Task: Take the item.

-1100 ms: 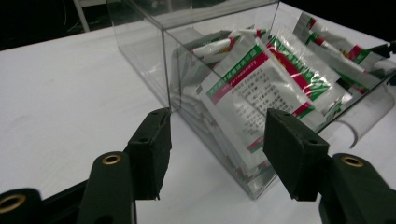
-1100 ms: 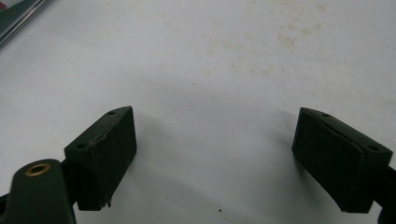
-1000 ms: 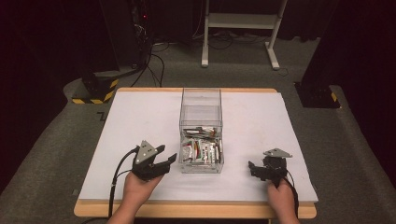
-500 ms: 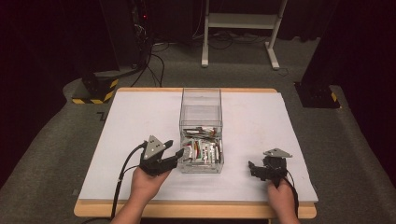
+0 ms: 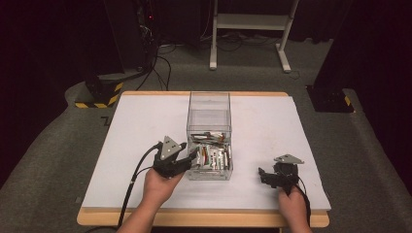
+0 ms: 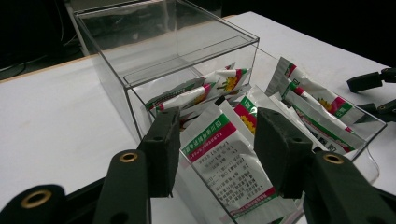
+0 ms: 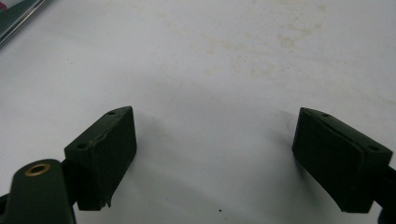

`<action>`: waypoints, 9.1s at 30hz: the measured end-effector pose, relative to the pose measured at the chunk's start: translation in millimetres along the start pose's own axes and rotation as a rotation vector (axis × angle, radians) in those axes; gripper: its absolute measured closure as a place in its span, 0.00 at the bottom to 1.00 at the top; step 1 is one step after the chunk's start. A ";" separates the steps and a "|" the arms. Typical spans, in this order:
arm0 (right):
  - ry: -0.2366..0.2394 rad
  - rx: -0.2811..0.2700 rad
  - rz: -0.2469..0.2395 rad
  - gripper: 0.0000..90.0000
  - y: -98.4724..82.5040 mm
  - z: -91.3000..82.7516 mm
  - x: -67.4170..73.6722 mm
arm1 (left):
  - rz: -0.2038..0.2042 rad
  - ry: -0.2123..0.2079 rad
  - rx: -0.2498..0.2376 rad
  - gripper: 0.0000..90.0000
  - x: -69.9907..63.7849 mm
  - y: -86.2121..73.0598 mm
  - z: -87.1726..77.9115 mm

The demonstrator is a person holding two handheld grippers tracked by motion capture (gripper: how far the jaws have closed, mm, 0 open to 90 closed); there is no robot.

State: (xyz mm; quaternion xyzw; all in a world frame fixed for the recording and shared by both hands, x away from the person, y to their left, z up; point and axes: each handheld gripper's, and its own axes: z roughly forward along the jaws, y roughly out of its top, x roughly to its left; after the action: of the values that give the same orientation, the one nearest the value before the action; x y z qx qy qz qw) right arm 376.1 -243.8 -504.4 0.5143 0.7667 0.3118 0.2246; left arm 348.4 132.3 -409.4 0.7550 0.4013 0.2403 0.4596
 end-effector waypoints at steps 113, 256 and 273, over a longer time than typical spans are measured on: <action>-0.002 -0.001 -0.001 0.15 -0.1 -0.1 0.2 | -0.089 0.037 -0.268 1.00 19.9 23.0 -45.0; -0.002 0.000 0.002 0.15 -0.2 -0.3 0.6 | -0.153 0.185 0.178 0.50 118.6 -112.4 -20.1; -0.003 0.000 0.002 0.15 -0.3 -0.2 0.6 | -0.110 0.195 0.232 0.37 103.3 -126.0 -29.2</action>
State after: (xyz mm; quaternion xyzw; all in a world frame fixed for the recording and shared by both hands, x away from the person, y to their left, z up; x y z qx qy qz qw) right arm 375.5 -243.4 -504.4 0.5155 0.7659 0.3112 0.2252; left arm 336.6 264.5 -508.3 0.7529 0.5098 0.2389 0.3409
